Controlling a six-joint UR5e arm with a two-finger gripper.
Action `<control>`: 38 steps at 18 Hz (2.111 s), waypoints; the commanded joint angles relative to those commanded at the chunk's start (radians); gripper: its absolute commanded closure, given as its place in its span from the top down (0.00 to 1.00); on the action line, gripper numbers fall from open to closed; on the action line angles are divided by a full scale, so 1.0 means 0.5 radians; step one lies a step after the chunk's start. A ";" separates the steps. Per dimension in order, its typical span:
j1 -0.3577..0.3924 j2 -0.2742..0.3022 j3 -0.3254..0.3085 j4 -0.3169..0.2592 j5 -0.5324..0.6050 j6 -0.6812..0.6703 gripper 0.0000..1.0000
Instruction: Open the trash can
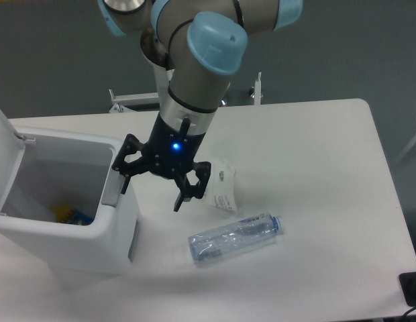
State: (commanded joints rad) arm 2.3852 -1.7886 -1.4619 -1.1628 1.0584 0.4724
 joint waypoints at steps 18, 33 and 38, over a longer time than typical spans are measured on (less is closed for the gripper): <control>0.555 -0.377 0.061 0.117 0.889 1.049 1.00; 0.669 -0.485 0.025 0.132 1.003 1.605 1.00; 0.666 -0.485 -0.003 0.138 1.006 1.605 1.00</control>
State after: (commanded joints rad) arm 2.7182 -2.0310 -1.4634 -1.0937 1.5616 1.2748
